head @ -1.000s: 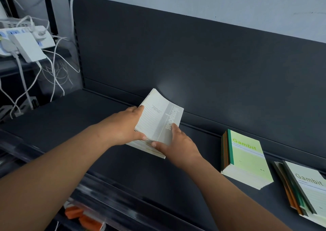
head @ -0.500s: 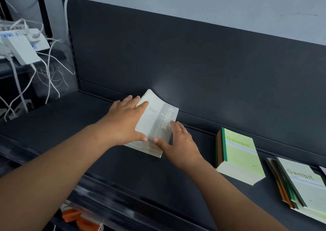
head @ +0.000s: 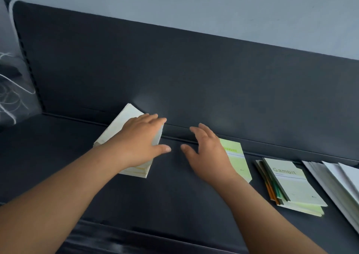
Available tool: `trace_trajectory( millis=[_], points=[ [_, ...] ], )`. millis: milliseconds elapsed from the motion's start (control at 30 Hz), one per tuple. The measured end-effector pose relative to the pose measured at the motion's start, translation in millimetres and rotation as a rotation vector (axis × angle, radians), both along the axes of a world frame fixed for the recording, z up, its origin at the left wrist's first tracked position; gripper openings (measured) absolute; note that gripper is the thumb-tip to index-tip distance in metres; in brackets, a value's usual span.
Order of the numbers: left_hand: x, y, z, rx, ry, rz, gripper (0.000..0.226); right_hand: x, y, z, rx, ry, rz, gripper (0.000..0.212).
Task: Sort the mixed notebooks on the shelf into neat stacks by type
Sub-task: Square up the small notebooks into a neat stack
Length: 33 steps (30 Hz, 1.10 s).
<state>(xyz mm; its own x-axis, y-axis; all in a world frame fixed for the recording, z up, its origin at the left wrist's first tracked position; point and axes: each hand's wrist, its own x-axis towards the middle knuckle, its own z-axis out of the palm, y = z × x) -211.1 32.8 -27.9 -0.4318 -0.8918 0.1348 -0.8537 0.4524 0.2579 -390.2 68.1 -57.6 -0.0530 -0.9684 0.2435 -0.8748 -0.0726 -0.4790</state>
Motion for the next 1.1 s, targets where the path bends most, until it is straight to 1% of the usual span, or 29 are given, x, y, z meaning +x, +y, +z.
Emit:
trace_trajectory(
  millis=[100,300,400,467,600,667,733,800,833,867,1000,1033,1100],
  points=[
    [-29,2,5,-0.007,0.023,-0.077,0.078,-28,13,7,-0.022,0.026,-0.097,0.058],
    [-98,11,11,-0.03,-0.027,-0.199,0.078,-87,42,7,0.013,0.04,-0.226,0.057],
    [-136,22,12,-0.008,0.001,-0.244,0.078,-125,56,6,0.015,-0.002,-0.29,0.056],
    [-165,31,10,0.088,0.093,-0.256,0.076,-155,65,4,0.019,-0.043,-0.341,0.055],
    [-229,50,-7,0.462,0.35,-0.234,0.075,-218,78,-8,0.101,-0.138,-0.446,0.055],
    [-259,61,-14,0.581,0.402,-0.198,0.076,-245,83,-15,0.153,-0.171,-0.482,0.053],
    [-284,67,-23,0.646,0.431,-0.127,0.067,-265,86,-23,0.203,-0.199,-0.489,0.049],
    [-302,69,-34,0.693,0.471,-0.037,0.052,-280,89,-34,0.249,-0.209,-0.483,0.034],
    [-309,70,-39,0.705,0.49,0.009,0.05,-285,89,-40,0.268,-0.199,-0.477,0.027],
    [-314,68,-45,0.721,0.503,0.059,0.052,-290,89,-47,0.277,-0.19,-0.462,0.029],
    [-331,63,-62,0.741,0.562,0.28,0.063,-300,88,-66,0.366,-0.161,-0.368,0.057],
    [-335,61,-66,0.753,0.608,0.317,0.061,-301,88,-69,0.39,-0.146,-0.356,0.06],
    [-344,57,-72,0.799,0.746,0.399,0.052,-300,88,-72,0.379,-0.125,-0.319,0.059]
  ],
)
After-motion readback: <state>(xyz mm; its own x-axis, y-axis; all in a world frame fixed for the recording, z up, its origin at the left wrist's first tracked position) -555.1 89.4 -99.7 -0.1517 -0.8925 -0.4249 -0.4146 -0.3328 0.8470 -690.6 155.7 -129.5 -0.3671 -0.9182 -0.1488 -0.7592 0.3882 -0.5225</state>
